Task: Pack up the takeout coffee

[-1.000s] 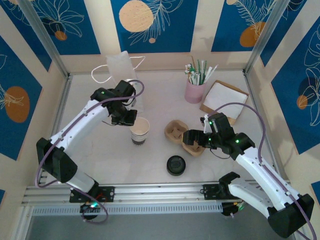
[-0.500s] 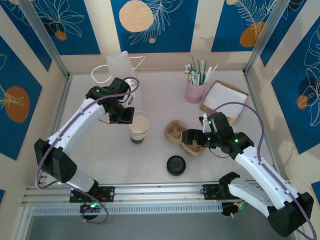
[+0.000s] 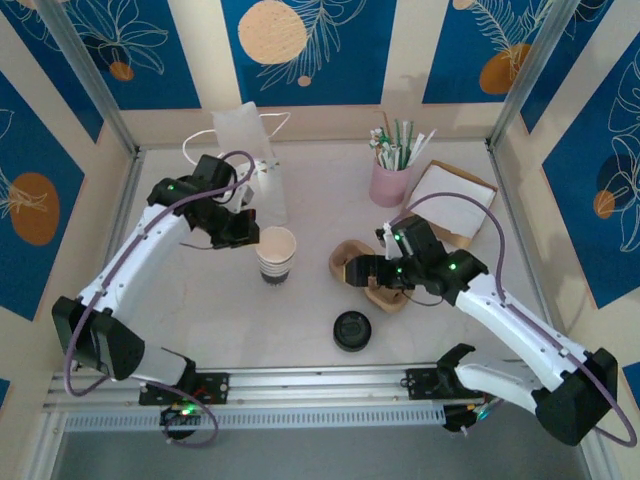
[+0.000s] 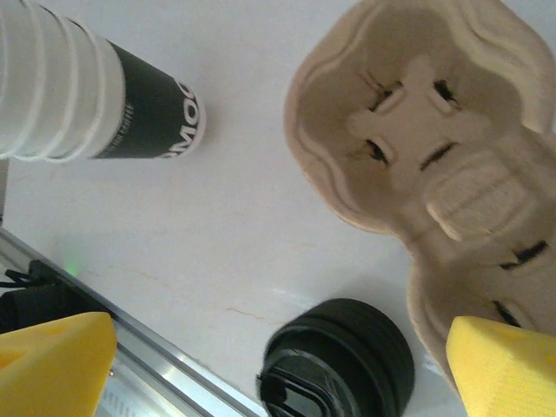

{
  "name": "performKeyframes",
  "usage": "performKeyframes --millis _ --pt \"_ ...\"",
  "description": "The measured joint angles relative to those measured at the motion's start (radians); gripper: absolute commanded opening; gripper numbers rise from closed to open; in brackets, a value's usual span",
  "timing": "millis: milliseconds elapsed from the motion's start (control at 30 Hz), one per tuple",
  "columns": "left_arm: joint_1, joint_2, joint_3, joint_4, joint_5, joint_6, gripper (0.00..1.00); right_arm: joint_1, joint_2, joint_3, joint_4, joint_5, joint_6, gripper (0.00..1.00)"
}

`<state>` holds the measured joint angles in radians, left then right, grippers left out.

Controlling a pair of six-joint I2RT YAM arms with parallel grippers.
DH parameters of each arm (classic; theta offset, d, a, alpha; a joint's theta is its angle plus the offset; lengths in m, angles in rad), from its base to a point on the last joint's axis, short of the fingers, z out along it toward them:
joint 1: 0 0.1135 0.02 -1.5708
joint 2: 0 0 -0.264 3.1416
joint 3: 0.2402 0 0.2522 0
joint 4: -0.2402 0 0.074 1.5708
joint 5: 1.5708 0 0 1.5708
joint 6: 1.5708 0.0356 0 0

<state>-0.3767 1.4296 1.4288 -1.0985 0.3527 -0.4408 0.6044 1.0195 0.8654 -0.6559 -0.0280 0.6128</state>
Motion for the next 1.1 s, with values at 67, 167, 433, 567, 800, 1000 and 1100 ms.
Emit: performKeyframes --millis 67,167,433,567,800,1000,1100 --pt "0.006 -0.003 -0.027 0.024 0.034 -0.014 0.0 0.004 0.033 0.023 0.023 -0.018 0.014 0.93" --pt "0.018 -0.008 -0.064 0.063 0.077 -0.037 0.0 0.005 0.087 0.049 0.067 -0.058 0.038 0.9" --pt "0.071 -0.056 -0.107 0.12 0.132 -0.079 0.0 0.019 0.227 0.15 0.134 -0.148 0.104 0.67" --pt "0.083 -0.097 -0.141 0.159 0.161 -0.111 0.0 0.061 0.291 0.266 0.132 -0.156 0.106 0.6" --pt "0.087 -0.13 -0.162 0.222 0.18 -0.182 0.0 0.084 0.312 0.304 0.131 -0.157 0.11 0.6" --pt "0.098 -0.162 -0.203 0.265 0.192 -0.207 0.0 0.084 0.334 0.34 0.111 -0.164 0.126 0.51" --pt "0.098 -0.16 -0.24 0.282 0.198 -0.215 0.0 0.093 0.391 0.421 0.082 -0.159 0.126 0.37"
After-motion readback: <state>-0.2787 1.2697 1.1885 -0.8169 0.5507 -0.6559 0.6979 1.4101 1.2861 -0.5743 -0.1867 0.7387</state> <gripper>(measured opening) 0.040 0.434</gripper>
